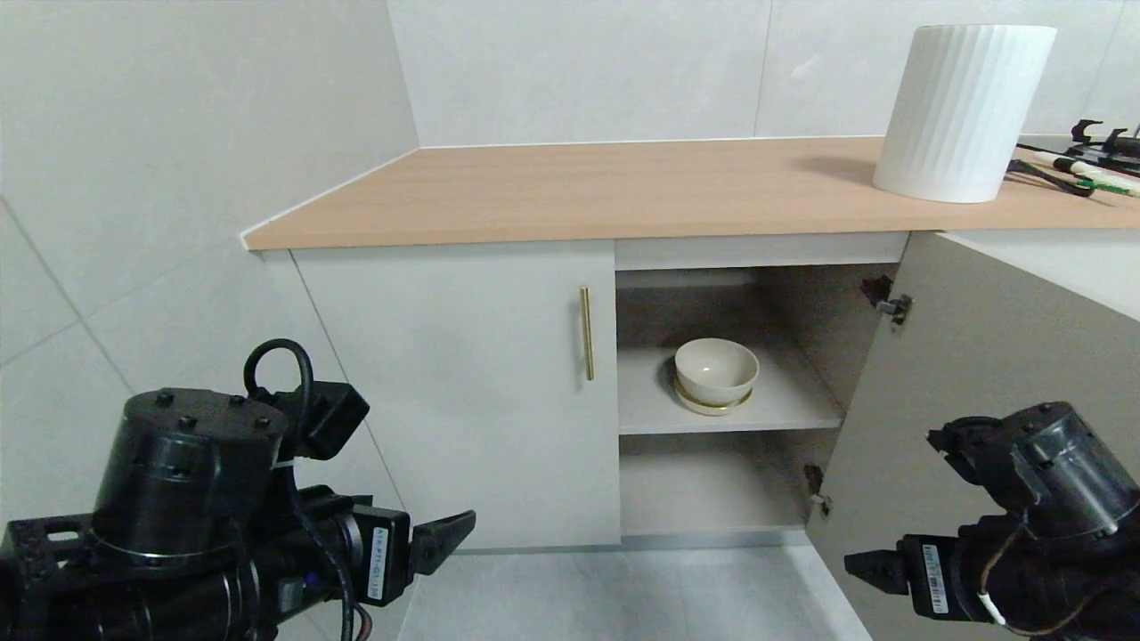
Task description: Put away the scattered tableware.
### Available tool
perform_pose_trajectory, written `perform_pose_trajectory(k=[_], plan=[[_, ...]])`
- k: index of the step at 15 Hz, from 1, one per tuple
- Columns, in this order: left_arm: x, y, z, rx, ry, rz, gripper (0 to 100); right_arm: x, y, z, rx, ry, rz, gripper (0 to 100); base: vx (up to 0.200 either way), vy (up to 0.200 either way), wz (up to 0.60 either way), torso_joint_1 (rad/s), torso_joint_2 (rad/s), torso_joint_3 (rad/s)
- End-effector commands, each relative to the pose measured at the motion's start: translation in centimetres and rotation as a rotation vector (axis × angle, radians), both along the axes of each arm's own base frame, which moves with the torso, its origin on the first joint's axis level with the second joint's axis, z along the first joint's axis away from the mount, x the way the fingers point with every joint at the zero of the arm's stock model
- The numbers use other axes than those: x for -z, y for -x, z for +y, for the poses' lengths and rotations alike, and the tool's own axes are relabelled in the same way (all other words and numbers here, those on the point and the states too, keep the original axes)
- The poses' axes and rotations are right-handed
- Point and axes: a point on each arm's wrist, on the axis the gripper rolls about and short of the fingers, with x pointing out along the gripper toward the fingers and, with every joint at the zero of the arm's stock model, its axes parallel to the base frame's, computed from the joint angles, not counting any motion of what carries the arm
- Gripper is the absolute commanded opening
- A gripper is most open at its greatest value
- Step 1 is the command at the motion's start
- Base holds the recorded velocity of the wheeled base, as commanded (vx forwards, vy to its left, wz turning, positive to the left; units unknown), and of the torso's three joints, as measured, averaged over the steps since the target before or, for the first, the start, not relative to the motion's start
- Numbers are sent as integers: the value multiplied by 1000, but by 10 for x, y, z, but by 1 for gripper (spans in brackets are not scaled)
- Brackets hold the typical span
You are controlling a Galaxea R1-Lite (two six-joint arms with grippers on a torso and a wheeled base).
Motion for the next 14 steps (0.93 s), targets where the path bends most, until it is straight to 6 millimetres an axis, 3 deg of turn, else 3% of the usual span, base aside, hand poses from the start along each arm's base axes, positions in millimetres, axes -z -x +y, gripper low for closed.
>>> perform_pose_trajectory(k=[1, 7, 14], plan=[[3, -1, 0, -2, -8, 13, 100, -1, 7, -3, -9, -11, -4, 100, -200, 0, 0, -2, -2, 2], [3, 0, 0, 0, -7, 11, 100, 13, 18, -11, -7, 20, 45, 100, -200, 0, 0, 5, 2, 3], [5, 0, 0, 7, -20, 15, 100, 12, 29, -18, 14, -8, 31, 100, 0, 0, 0, 0, 0, 0]])
